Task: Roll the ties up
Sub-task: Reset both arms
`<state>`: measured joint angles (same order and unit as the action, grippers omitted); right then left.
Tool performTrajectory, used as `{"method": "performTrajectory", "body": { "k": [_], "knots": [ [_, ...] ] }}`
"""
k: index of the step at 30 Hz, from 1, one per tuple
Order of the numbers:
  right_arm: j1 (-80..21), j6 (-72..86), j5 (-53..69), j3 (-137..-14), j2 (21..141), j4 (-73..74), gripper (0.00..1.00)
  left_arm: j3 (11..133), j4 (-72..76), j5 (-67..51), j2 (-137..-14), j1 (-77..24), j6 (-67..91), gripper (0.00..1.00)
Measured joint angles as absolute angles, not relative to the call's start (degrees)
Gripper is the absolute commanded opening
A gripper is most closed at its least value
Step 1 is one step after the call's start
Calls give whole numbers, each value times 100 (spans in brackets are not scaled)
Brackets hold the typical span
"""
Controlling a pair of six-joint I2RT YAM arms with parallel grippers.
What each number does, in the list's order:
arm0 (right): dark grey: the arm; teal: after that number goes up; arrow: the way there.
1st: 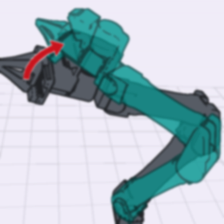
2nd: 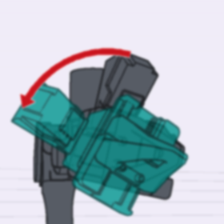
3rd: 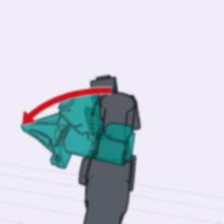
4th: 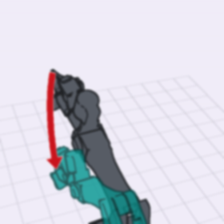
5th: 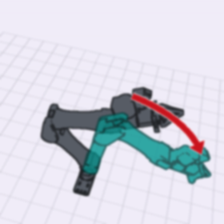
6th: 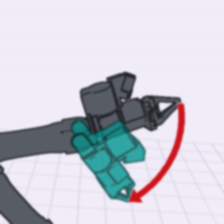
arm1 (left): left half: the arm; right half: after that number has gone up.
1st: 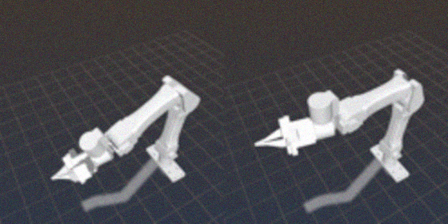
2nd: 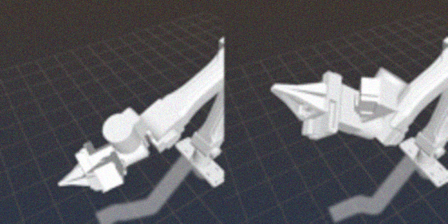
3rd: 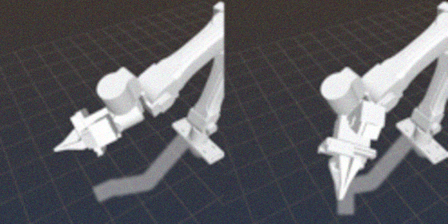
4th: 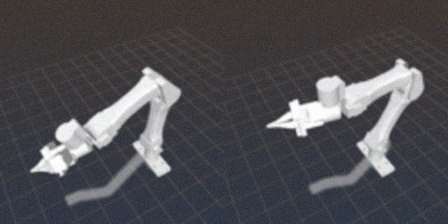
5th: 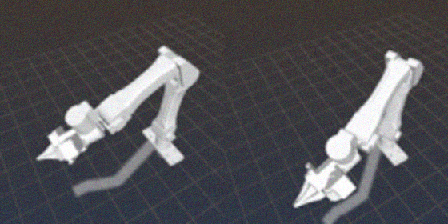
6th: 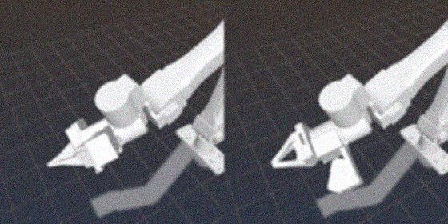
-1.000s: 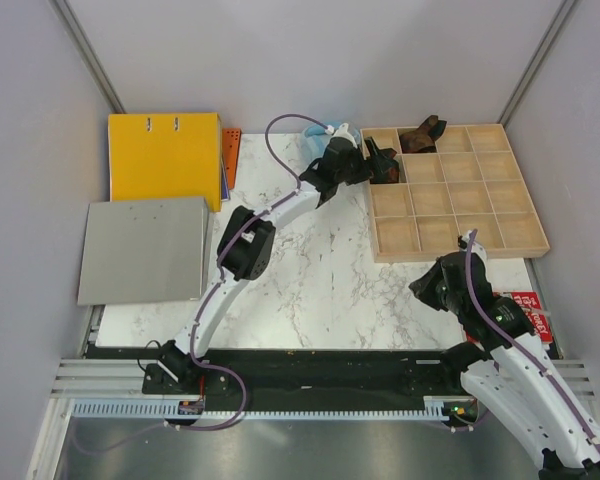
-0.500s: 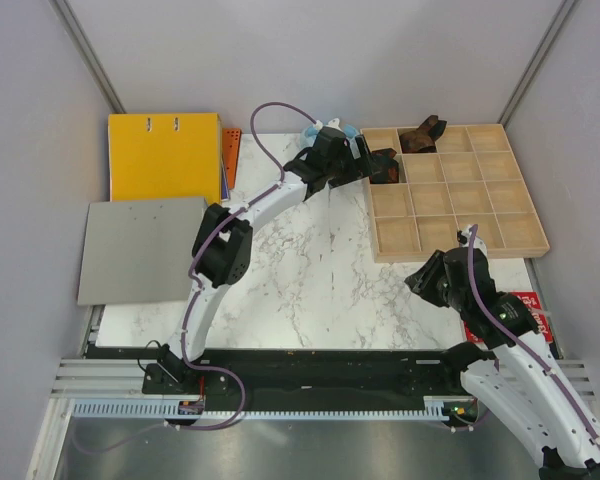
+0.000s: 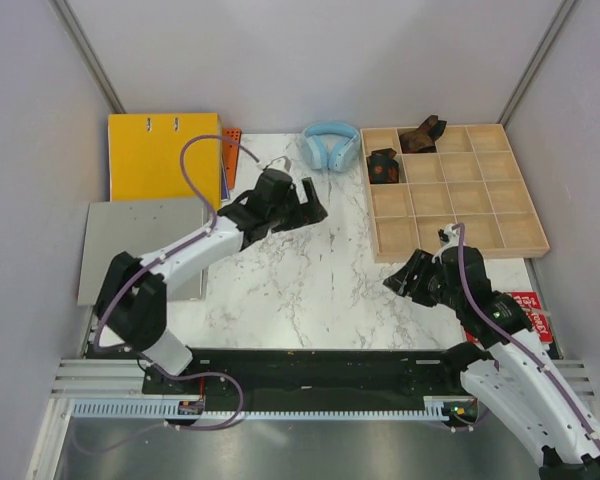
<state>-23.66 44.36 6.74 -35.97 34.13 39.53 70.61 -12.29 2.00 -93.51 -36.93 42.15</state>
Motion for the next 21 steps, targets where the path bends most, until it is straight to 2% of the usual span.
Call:
{"method": "performTrajectory", "body": {
  "k": [6, 13, 21],
  "knots": [
    [-2379, 4425, 1140, -3457, 3673, 3645, 61, 5288, -1470, 679, -7601, -3369, 4095, 100],
    [-2842, 4480, 1308, -3374, 4064, 3199, 62, 4160, -1678, 1798, -5614, -3238, 3577, 100],
    [-3741, 4657, 1026, -3297, 4211, 2936, 65, 2379, -600, 3500, -4071, -3173, 2576, 100]
  ]
}}
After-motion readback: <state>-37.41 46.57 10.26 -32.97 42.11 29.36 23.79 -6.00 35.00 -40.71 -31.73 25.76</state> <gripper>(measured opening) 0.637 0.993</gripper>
